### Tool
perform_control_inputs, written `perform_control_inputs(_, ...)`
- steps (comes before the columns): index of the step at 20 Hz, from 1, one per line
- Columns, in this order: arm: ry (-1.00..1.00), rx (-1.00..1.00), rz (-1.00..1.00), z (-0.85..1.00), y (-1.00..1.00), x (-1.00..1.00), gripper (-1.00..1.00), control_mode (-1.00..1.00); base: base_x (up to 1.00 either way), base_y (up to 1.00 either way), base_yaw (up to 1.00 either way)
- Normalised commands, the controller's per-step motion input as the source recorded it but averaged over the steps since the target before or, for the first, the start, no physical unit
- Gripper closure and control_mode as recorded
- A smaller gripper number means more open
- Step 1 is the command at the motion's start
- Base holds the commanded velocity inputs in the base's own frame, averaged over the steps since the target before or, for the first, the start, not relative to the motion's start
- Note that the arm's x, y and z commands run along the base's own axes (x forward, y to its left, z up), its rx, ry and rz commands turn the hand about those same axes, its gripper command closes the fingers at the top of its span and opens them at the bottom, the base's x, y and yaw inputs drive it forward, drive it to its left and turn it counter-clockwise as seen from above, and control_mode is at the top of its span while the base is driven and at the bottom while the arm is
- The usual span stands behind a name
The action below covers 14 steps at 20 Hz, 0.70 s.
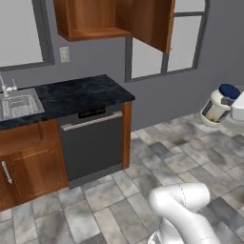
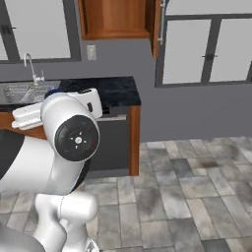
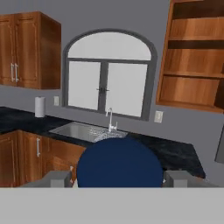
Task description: Collect the turmeric, mayonnaise, and shaker from the cabinet and place them next to the stove.
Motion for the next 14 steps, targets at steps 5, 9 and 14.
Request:
perform_control_inputs(5, 0.0, 0.0, 0.0, 0.0, 0.0, 0.0, 1.0, 1.0, -0.9, -0.04, -0.42)
perform_control_inputs(9, 0.0, 0.0, 0.0, 0.0, 0.0, 0.0, 1.0, 1.0, -0.76, -0.08, -0.47)
perform_control_inputs(14, 0.0, 0.0, 0.0, 0.0, 0.0, 0.0, 1.0, 1.0, -0.51, -0.38, -0.47)
